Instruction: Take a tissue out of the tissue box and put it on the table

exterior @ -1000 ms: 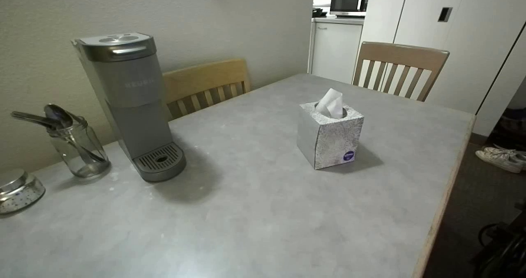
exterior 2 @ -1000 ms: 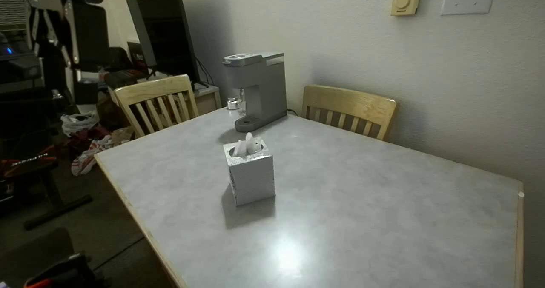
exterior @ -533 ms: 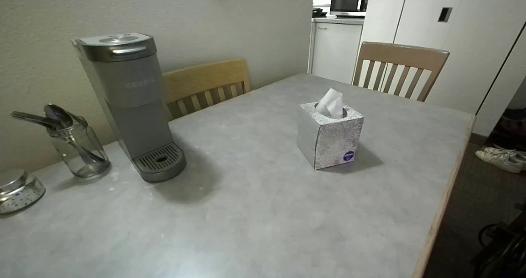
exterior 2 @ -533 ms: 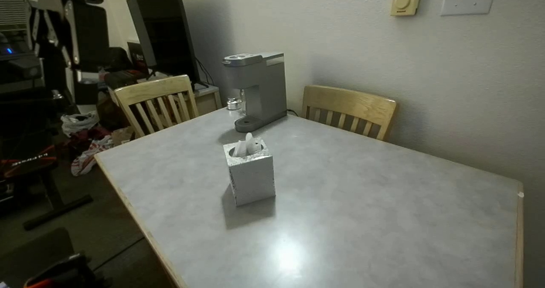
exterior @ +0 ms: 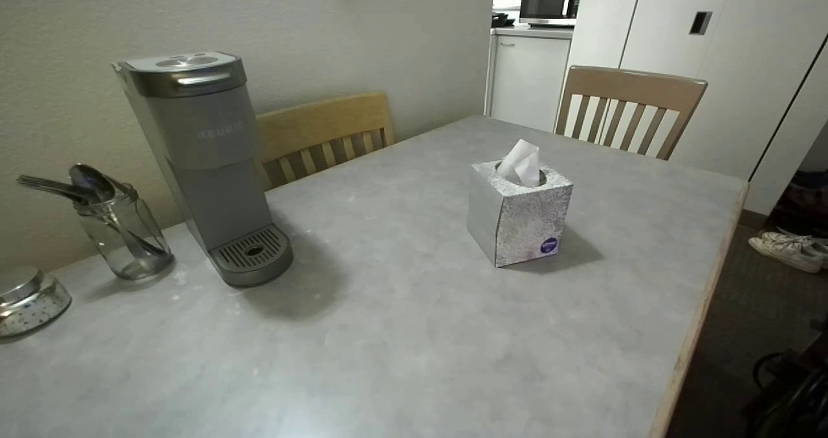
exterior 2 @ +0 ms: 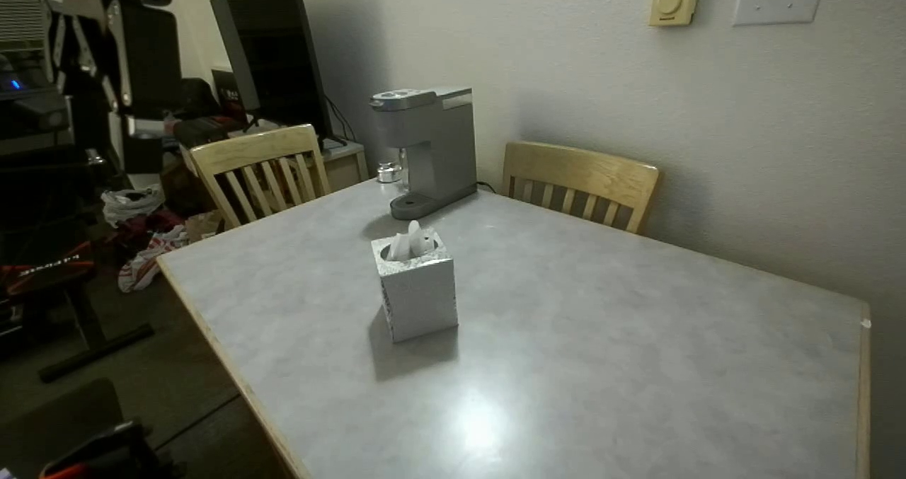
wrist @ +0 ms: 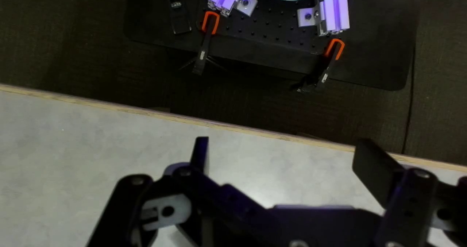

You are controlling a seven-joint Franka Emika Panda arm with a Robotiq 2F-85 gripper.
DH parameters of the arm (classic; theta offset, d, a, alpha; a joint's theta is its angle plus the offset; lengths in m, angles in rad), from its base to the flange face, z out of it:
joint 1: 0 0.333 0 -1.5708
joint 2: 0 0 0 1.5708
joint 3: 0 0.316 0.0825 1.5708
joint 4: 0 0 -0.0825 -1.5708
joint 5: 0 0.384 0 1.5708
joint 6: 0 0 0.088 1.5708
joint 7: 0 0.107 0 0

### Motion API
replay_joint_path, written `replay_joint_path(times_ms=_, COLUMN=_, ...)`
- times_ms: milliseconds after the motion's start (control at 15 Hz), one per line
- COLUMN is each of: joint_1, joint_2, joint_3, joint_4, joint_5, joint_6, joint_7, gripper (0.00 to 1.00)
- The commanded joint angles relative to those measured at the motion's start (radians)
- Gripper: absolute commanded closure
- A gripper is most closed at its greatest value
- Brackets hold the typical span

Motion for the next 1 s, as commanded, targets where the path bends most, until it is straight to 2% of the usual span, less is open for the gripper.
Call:
replay_joint_path(times_ms=0, joint_1=-0.006, joint_2=0.007, joint_3=0.005, joint_4=0.004, joint_5=0.004, joint_6=0.003, joint_7=-0.006, gripper=0.0)
replay_joint_path(times_ms=467, joint_1=-0.003, joint_2=0.022, joint_3=0.0, joint_4=0.011, joint_5=0.013, joint_6=0.044, joint_7=-0.012, gripper=0.0)
replay_joint_path(times_ms=933, joint_1=0.005, joint_2=0.055, joint_3=0.007, joint_4=0.01, joint_5=0.017, joint_6=0.136, joint_7=-0.02, gripper=0.0)
